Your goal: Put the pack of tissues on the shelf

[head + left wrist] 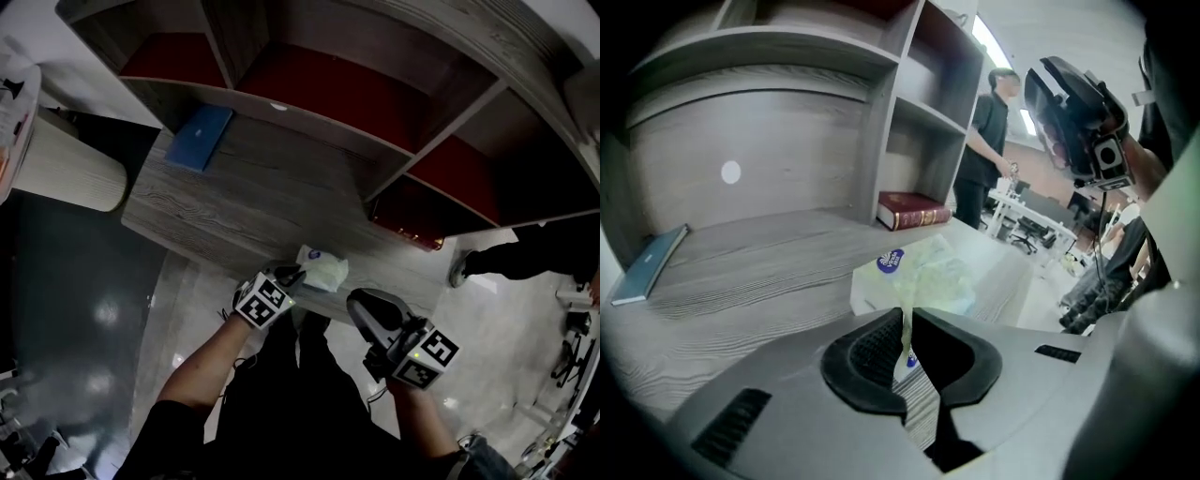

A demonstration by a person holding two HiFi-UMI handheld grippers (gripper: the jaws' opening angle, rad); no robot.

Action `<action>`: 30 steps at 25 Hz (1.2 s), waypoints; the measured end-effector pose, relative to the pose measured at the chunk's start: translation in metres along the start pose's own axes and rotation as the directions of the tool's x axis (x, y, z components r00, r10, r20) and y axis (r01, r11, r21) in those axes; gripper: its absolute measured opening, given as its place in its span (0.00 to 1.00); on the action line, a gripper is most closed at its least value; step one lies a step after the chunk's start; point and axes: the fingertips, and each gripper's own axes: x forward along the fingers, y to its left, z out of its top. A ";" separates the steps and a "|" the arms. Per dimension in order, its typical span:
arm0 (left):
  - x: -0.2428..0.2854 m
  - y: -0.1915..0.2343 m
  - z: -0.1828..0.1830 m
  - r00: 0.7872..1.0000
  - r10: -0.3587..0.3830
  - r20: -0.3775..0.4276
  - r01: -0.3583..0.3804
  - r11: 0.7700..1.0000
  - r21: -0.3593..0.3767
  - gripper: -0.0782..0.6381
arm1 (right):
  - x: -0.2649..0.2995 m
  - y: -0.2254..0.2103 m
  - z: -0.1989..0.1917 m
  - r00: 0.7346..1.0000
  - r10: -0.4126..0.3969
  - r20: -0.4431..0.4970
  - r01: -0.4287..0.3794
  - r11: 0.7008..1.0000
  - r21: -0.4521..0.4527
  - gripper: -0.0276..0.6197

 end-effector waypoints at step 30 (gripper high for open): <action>-0.192 0.011 0.187 0.944 0.136 0.300 -0.142 0.990 -0.003 0.14 | -0.016 0.047 0.067 0.989 0.053 0.141 -0.026 0.982 -0.187 0.08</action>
